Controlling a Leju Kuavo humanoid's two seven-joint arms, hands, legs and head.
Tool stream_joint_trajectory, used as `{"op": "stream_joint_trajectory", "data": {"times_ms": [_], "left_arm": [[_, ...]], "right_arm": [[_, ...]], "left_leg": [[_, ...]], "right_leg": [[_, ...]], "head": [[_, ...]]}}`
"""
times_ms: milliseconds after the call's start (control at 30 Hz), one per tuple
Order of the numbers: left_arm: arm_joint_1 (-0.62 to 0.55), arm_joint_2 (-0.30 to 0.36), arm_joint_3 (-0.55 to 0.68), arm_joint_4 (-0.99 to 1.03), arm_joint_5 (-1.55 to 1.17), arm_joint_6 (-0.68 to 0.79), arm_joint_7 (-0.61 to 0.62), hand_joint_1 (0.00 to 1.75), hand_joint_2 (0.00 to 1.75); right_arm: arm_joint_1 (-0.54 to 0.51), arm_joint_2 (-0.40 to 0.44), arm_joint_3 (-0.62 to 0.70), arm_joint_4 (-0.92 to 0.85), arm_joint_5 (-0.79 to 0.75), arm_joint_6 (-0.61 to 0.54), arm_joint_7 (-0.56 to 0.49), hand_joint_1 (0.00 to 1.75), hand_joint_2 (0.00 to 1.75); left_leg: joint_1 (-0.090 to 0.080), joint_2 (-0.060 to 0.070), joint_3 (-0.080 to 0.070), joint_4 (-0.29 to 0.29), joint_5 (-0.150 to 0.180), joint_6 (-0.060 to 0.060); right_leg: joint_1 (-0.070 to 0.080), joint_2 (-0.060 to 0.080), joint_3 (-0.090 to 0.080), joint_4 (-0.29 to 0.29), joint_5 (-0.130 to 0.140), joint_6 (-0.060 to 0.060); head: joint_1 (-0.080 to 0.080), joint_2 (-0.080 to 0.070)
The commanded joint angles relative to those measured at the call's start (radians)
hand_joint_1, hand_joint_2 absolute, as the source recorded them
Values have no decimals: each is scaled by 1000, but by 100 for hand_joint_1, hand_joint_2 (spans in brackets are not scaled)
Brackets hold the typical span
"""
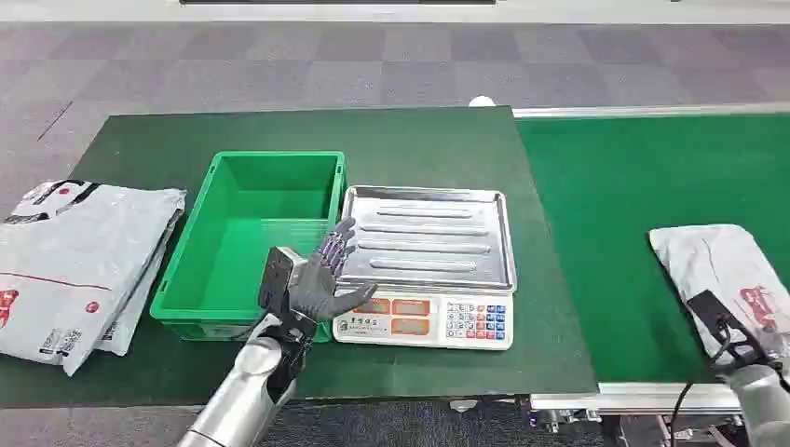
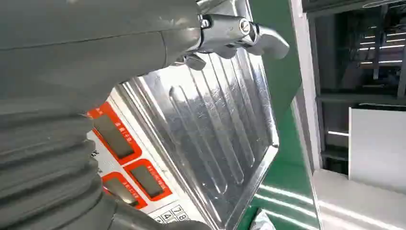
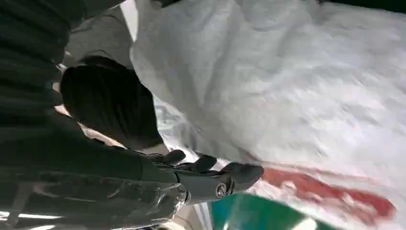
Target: Moved the parcel from conveyor to table for the left to box.
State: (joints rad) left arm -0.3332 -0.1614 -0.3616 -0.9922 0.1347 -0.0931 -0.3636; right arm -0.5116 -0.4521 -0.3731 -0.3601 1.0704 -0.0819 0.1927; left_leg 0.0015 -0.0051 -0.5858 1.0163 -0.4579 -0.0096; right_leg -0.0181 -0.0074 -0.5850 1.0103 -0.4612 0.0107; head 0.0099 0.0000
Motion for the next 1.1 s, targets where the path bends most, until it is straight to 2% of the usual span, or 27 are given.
{"op": "stream_joint_trajectory", "data": {"times_ms": [33, 233, 267, 567, 800, 833, 900, 933, 967, 1000, 1033, 1067, 1100], "left_arm": [[-5, 32, 13, 50, 6, -12, 5, 0, 175], [-8, 26, 7, 55, 10, -23, 8, 0, 175], [-8, 24, 4, 54, 10, -22, 8, 0, 175], [-11, 22, 3, 53, 10, -23, 17, 0, 175], [26, 32, 20, 0, 4, -7, 25, 0, 175], [35, 34, 26, -10, 3, 0, 27, 0, 175], [46, 36, 33, -26, -3, 4, 31, 0, 175], [56, 37, 40, -39, -12, 15, 33, 0, 175], [68, 39, 47, -57, -17, 19, 35, 0, 175], [73, 40, 52, -64, -26, 25, 36, 0, 175], [76, 39, 60, -71, -33, 29, 37, 0, 175], [76, 37, 66, -75, -41, 32, 39, 0, 175], [69, 36, 72, -71, -54, 39, 39, 0, 175]], "right_arm": [[-35, -20, -17, 102, 29, 75, 59, 0, 175], [-13, -34, -22, 102, 36, 109, 93, 0, 175], [-4, -35, -23, 91, 39, 87, 90, 175, 175], [8, -22, -12, 61, 55, 14, 39, 175, 175], [-51, 30, 48, 34, 95, -23, 9, 175, 175], [-57, 49, 52, 4, 85, -90, -62, 175, 175], [-84, 65, 72, 0, 90, -79, -35, 175, 175], [-86, 86, 67, -47, 52, -207, -160, 175, 175], [-108, 98, 92, -65, 52, -186, -131, 175, 175], [-107, 117, 99, -122, 14, -236, -197, 175, 175], [-92, 130, 131, -204, -3, -264, -218, 175, 175], [-73, 135, 164, -274, -21, -235, -182, 175, 175], [-39, 140, 197, -375, -58, -259, -204, 175, 175]], "left_leg": [[1, 2, 1, -1, 0, 0], [0, 1, 2, -2, 0, 0], [1, 1, 2, -2, 1, 0], [1, 1, 2, -2, 1, 0], [0, 6, 2, -1, 0, 0], [0, 8, 3, -3, 0, 0], [1, 11, 3, -5, 0, -1], [0, 12, 2, -4, 0, -1], [0, 8, 0, -2, -1, 0], [0, 12, -4, -3, -1, -1], [0, 13, -5, -3, 0, 0], [-1, 10, -8, -2, -1, 0], [0, 13, -8, -2, -1, -1]], "right_leg": [[1, 2, 1, -2, 1, -1], [0, 1, 2, -2, 1, -1], [1, 1, 2, -4, 1, -1], [1, 0, 2, -3, 1, -1], [0, 5, 1, -2, 2, -1], [1, 8, 1, -3, 3, -1], [1, 10, 1, -6, 4, -2], [1, 12, -1, -4, 4, -2], [0, 8, 1, -1, 2, -1], [0, 12, 0, -2, 3, -1], [0, 13, -2, -2, 4, -1], [0, 9, -1, 0, 2, -1], [0, 13, -3, -1, 3, -1]], "head": [[0, 0], [0, 0], [0, 0], [0, 0], [0, 0], [0, 0], [0, 0], [0, 0], [0, 0], [0, 0], [0, 0], [0, 0], [0, 0]]}}
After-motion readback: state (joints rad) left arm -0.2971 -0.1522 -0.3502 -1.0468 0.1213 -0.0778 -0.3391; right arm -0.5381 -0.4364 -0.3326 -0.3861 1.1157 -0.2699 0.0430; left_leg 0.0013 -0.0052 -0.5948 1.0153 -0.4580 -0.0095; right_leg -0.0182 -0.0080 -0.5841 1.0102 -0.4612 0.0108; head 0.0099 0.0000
